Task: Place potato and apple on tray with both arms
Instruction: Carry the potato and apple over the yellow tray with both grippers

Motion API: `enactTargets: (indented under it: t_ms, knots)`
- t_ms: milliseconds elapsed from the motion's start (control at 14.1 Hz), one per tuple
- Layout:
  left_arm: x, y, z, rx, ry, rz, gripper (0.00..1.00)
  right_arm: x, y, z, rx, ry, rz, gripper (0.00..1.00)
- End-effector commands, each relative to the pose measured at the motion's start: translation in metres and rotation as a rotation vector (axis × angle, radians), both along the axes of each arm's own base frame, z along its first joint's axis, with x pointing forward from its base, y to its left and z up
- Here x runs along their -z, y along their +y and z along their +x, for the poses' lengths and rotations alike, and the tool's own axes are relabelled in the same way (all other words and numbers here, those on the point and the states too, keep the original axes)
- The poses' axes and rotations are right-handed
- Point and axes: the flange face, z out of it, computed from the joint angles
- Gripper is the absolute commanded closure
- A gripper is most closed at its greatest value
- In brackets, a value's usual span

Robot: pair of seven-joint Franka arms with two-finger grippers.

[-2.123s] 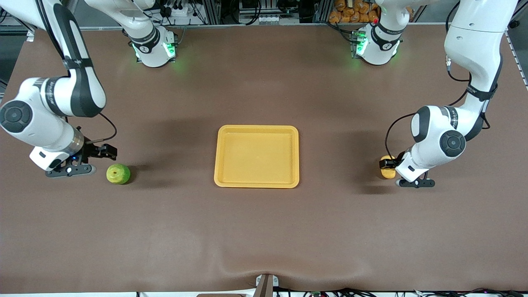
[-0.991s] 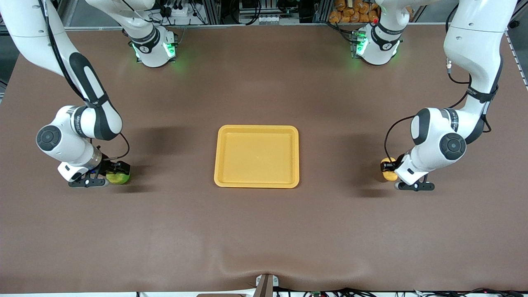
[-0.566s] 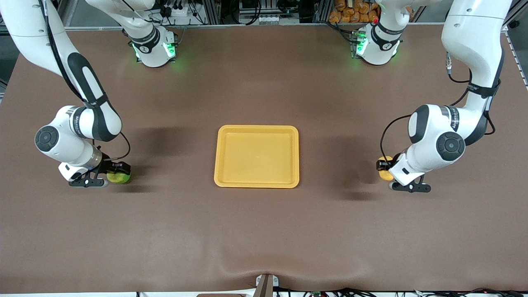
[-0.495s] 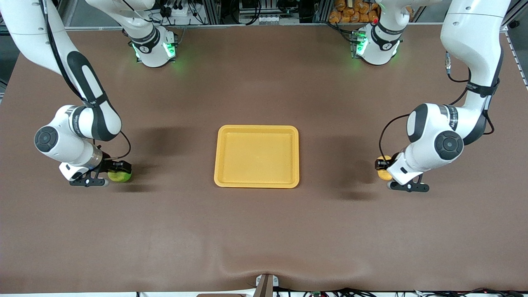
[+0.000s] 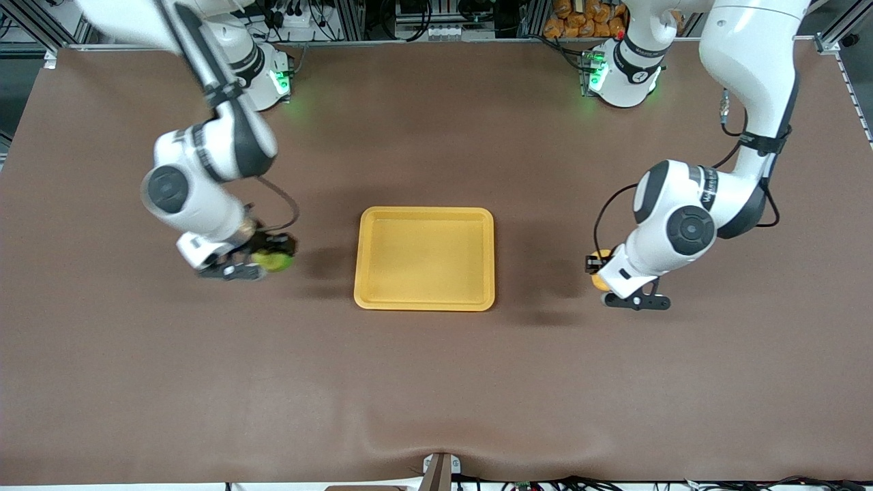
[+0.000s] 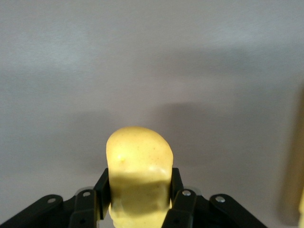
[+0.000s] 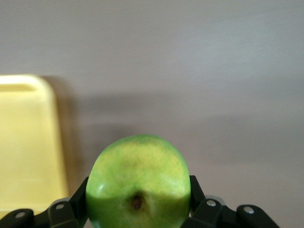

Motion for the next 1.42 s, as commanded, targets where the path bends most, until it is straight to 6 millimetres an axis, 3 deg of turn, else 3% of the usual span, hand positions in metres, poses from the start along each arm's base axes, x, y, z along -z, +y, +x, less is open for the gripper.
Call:
enactTargets:
  t_ms: [0, 142, 425, 566, 778, 849, 920, 991, 1203, 1344]
  knots:
    - [-0.014, -0.039, -0.007, -0.073, -0.006, 0.014, 1.0, -0.005, 0.051, -0.009, 0.082, -0.006, 0.006, 1.0]
    - [-0.012, -0.082, -0.012, -0.151, -0.018, 0.015, 1.0, 0.003, 0.089, -0.014, 0.139, -0.005, 0.0, 1.0]
    - [-0.003, -0.166, -0.025, -0.213, -0.034, 0.005, 1.0, 0.057, 0.144, -0.025, 0.193, -0.07, 0.031, 1.0]
    - [0.004, -0.2, -0.032, -0.184, -0.038, -0.005, 1.0, 0.077, 0.163, -0.034, 0.211, -0.087, 0.039, 1.0]
    - [0.01, -0.235, -0.033, -0.222, -0.049, -0.021, 1.0, 0.101, 0.176, -0.048, 0.216, -0.062, 0.017, 0.99]
    - [0.014, -0.25, -0.037, -0.235, -0.052, -0.022, 1.0, 0.103, 0.178, -0.05, 0.222, -0.062, 0.016, 0.78]
    - [0.017, -0.261, -0.04, -0.239, -0.055, -0.024, 1.0, 0.106, 0.178, -0.05, 0.226, -0.06, 0.013, 0.29]
    - [0.021, -0.264, -0.038, -0.236, -0.057, -0.026, 1.0, 0.106, 0.178, -0.049, 0.231, -0.06, 0.012, 0.0]
    - [0.025, -0.273, -0.042, -0.171, -0.11, 0.013, 1.0, 0.086, 0.173, -0.04, 0.244, -0.074, 0.026, 0.0]
    - [0.034, -0.271, -0.041, -0.151, -0.115, 0.03, 1.0, 0.046, 0.155, -0.027, 0.269, -0.1, 0.042, 0.0]
